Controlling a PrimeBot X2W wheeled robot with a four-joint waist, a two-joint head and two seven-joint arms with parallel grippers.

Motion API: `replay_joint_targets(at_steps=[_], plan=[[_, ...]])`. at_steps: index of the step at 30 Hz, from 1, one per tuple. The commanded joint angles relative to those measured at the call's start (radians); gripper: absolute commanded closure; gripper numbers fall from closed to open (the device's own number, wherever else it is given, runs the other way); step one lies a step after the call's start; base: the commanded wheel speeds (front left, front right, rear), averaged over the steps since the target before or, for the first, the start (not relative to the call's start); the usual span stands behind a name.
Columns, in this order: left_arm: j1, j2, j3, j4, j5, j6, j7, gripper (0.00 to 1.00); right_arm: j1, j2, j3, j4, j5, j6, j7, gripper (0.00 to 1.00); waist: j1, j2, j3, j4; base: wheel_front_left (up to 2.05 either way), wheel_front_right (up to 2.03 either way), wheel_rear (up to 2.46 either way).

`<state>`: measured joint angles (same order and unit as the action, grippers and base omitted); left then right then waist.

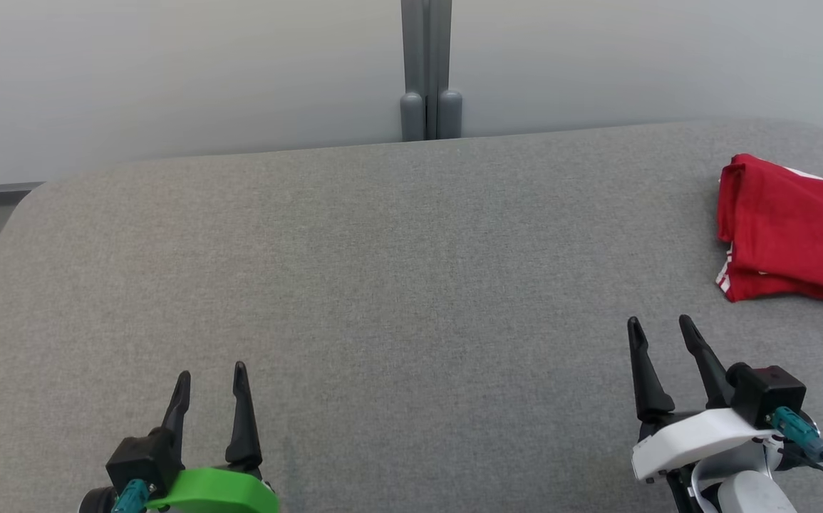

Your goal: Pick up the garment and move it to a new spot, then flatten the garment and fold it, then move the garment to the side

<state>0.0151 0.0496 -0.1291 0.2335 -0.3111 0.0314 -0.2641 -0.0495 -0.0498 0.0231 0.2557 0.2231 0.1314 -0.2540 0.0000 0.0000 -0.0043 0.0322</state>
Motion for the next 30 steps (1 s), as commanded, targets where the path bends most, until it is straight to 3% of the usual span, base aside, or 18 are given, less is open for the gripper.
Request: replay_joint_targets(at_steps=[1,20,21,25,30], plan=[[0.014,0.002,0.001,0.005,0.0,0.006,0.0,0.0,0.01,-0.002,0.003,0.003,0.004,-0.002,-0.007,0.0,0.0,0.0,-0.001,0.001,0.0,0.0,0.0],[0.003,0.002,-0.007,0.011,-0.004,-0.005,0.0,0.0,-0.001,-0.002,0.016,0.023,0.014,-0.002,-0.011,0.0,0.0,0.0,-0.003,0.005,0.0,0.0,0.0],[0.0,0.0,-0.007,0.011,-0.001,-0.002,0.0,1.0,0.002,0.0,0.016,0.024,0.01,0.0,-0.006,1.0,0.0,0.0,-0.003,0.005,0.0,0.0,0.0],[0.004,-0.002,-0.006,0.043,-0.004,-0.002,0.001,1.0,0.016,0.005,0.017,0.054,0.014,0.0,-0.003,1.0,0.0,0.0,-0.003,0.005,0.0,0.0,0.0],[-0.005,-0.001,0.01,0.045,-0.09,-0.013,0.026,1.0,0.011,0.005,0.007,0.053,0.105,0.0,0.023,1.0,0.0,0.0,-0.003,0.004,0.0,0.0,0.0]])
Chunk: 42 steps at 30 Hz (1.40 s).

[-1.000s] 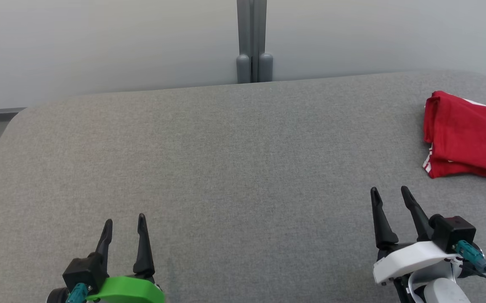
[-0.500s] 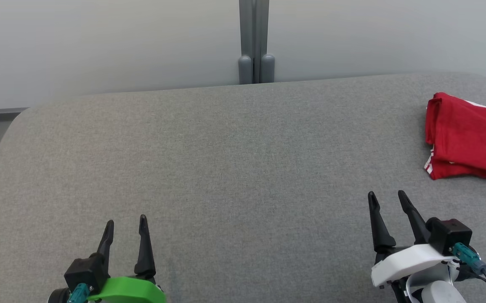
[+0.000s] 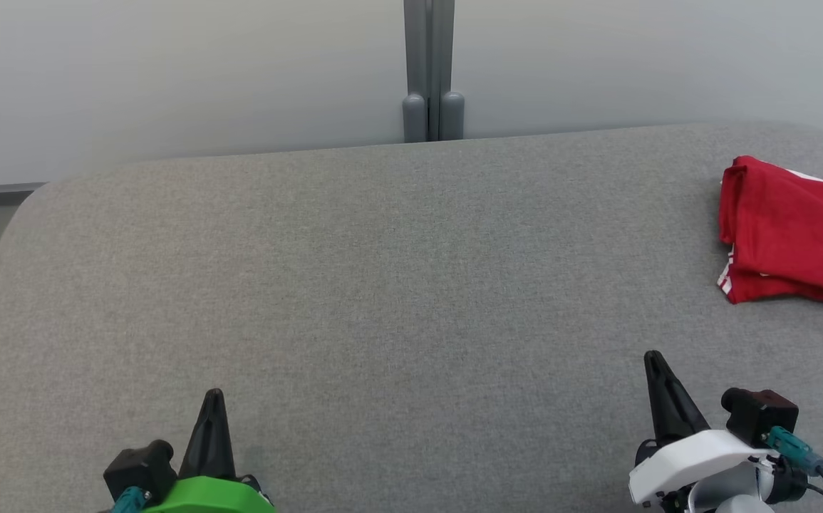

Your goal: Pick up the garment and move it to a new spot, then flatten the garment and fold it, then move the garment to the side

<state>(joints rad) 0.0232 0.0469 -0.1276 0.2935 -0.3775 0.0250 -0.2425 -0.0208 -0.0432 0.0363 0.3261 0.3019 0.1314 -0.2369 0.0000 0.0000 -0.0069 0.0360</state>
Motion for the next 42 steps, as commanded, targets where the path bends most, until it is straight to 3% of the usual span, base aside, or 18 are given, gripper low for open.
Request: replay_joint_targets(at_steps=[1,23,42], plan=[[-0.015,0.001,0.013,-0.016,-0.043,-0.009,0.01,1.0,-0.019,-0.002,-0.009,-0.018,0.046,0.0,0.011,1.0,0.0,0.0,0.0,0.0,0.0,0.0,0.0],[-0.052,0.002,0.079,-0.027,-0.38,-0.051,0.108,1.0,-0.041,-0.004,-0.049,-0.039,0.404,0.0,0.107,1.0,0.0,0.0,0.002,-0.007,0.0,0.0,0.0],[-0.077,0.003,0.123,-0.034,-0.609,-0.08,0.175,1.0,-0.057,-0.005,-0.077,-0.052,0.646,0.0,0.173,1.0,0.0,0.0,0.003,-0.012,0.0,0.0,0.0]])
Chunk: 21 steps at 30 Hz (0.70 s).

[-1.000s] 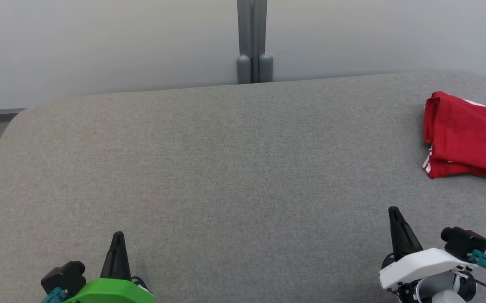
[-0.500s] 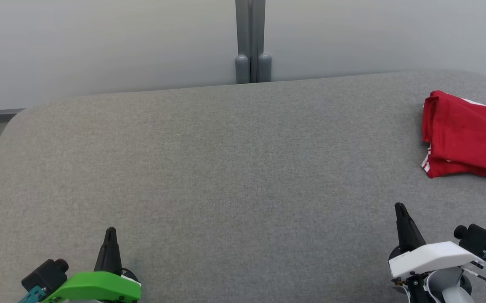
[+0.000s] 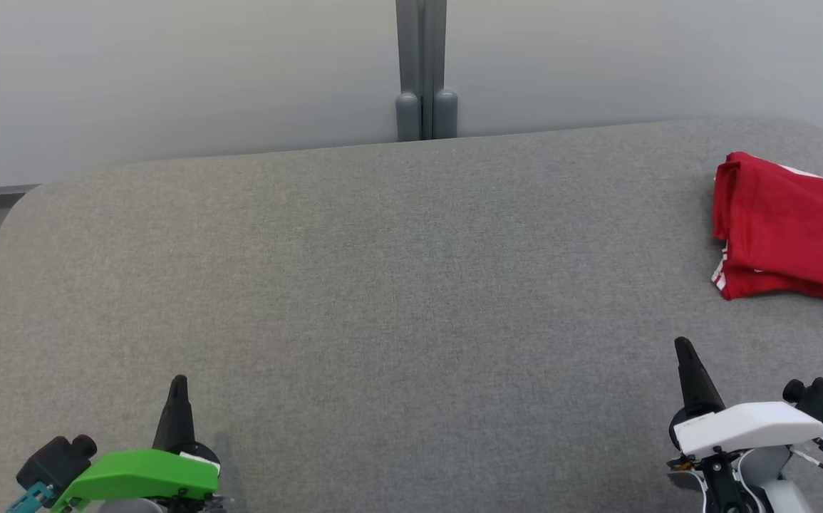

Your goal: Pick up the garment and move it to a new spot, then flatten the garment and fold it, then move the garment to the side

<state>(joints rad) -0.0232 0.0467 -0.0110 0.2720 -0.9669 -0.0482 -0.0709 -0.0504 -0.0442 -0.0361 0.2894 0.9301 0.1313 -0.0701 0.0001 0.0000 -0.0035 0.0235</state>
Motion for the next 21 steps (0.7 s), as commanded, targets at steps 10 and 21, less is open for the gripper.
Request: replay_joint_targets(at_steps=[10,21], plan=[[-0.042,0.004,0.027,-0.015,-0.125,-0.02,0.034,1.0,-0.033,-0.005,-0.017,-0.021,0.129,0.0,0.036,1.0,0.0,0.0,0.001,-0.003,0.0,0.0,0.0],[-0.052,0.004,0.048,-0.018,-0.229,-0.034,0.065,1.0,-0.04,-0.006,-0.03,-0.027,0.241,0.0,0.067,1.0,0.0,0.0,0.002,-0.006,0.0,0.0,0.0]])
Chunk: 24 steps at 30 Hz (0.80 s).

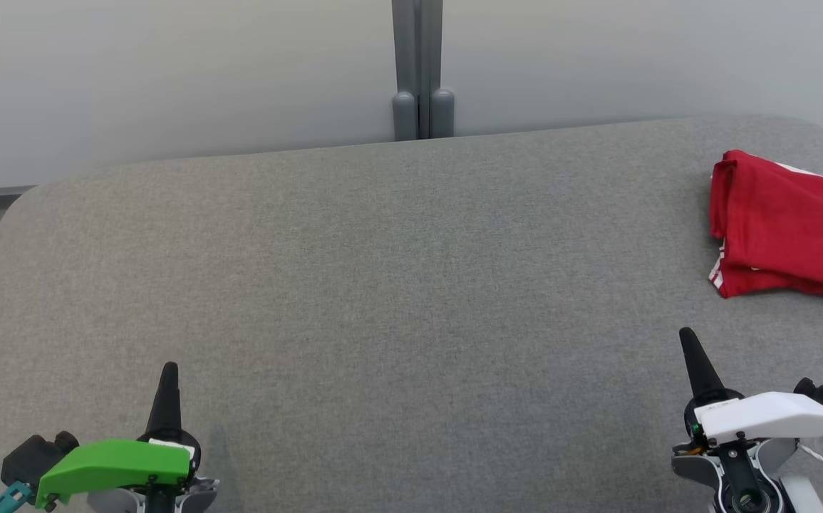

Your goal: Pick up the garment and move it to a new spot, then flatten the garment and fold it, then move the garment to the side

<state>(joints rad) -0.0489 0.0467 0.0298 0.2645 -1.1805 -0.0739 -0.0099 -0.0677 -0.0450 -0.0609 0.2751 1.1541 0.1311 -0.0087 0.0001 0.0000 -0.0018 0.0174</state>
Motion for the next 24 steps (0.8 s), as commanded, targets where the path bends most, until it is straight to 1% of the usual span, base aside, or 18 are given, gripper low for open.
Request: replay_joint_targets(at_steps=[1,24], plan=[[-0.028,0.004,0.009,-0.011,-0.026,-0.009,0.008,1.0,-0.023,-0.005,-0.006,-0.013,0.028,0.0,0.009,1.0,-0.0001,0.0,0.0,0.0,0.0,0.0,0.0],[-0.047,0.005,0.046,-0.017,-0.212,-0.033,0.063,1.0,-0.033,-0.006,-0.029,-0.022,0.225,0.0,0.062,1.0,-0.0001,0.0,0.002,-0.007,0.0,0.0,0.0]])
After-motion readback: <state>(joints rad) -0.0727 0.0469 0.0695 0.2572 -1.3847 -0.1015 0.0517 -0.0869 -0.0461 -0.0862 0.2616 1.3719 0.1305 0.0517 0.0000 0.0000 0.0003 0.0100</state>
